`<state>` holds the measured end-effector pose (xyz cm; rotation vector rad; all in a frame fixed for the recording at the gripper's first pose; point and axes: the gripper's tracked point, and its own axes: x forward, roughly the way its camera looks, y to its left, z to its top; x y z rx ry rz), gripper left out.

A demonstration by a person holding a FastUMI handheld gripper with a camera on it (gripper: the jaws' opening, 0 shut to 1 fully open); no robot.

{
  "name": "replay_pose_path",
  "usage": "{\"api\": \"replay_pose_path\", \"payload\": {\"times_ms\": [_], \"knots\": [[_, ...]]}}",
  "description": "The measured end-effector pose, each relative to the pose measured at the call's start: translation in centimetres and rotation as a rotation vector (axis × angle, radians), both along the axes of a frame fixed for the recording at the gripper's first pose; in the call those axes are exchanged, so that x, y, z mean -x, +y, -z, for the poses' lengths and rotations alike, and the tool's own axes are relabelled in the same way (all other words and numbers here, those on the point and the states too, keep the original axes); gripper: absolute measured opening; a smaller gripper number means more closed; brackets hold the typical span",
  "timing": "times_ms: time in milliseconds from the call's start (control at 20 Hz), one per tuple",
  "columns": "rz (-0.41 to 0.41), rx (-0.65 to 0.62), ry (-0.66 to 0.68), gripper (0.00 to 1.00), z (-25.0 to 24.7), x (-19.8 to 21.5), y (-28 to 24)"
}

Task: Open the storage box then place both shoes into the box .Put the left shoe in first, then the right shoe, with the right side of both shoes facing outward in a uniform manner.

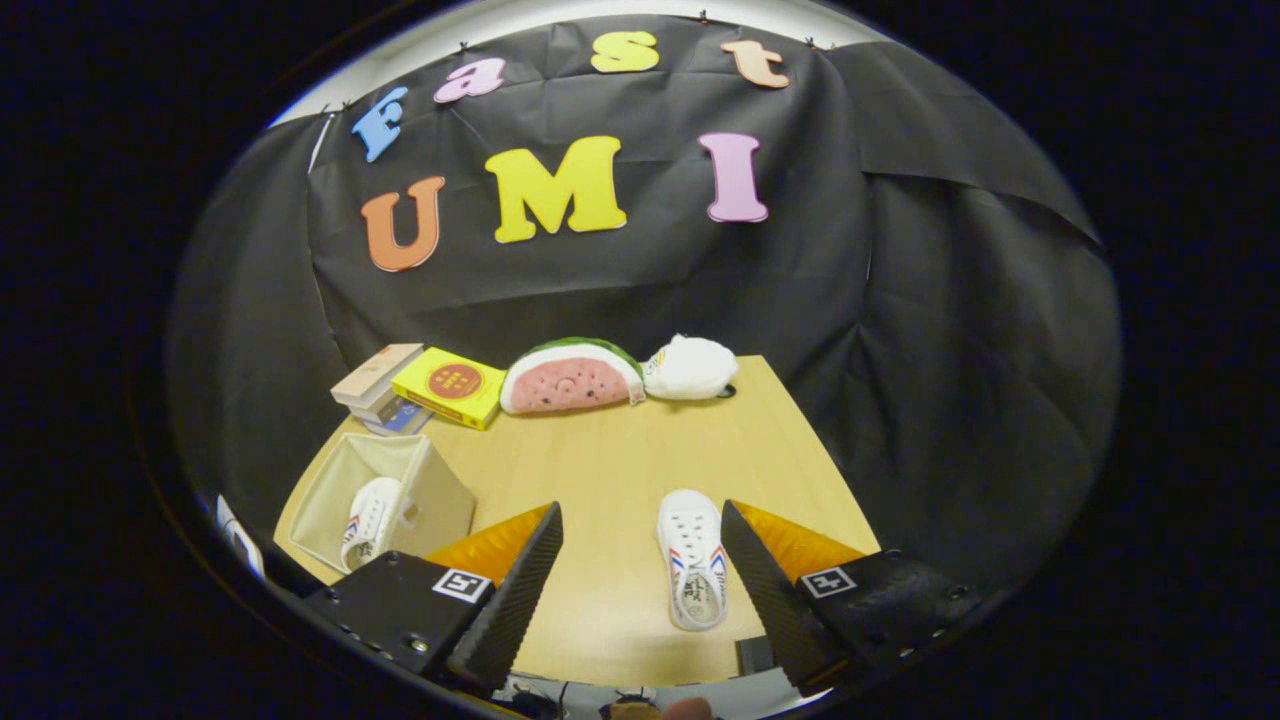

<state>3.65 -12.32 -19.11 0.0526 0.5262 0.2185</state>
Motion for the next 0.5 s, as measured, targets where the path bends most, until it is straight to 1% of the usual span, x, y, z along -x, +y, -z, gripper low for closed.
{"api": "replay_pose_path", "payload": {"times_ms": [100, 200, 500], "knots": [[-0.008, 0.010, 0.035, 0.96, 2.1, -0.7, -1.3], [-0.019, 0.024, 0.089, 0.96, 5.4, -1.9, -2.6], [-0.058, 0.041, 0.255, 0.96, 13.8, -4.4, -4.5]]}}
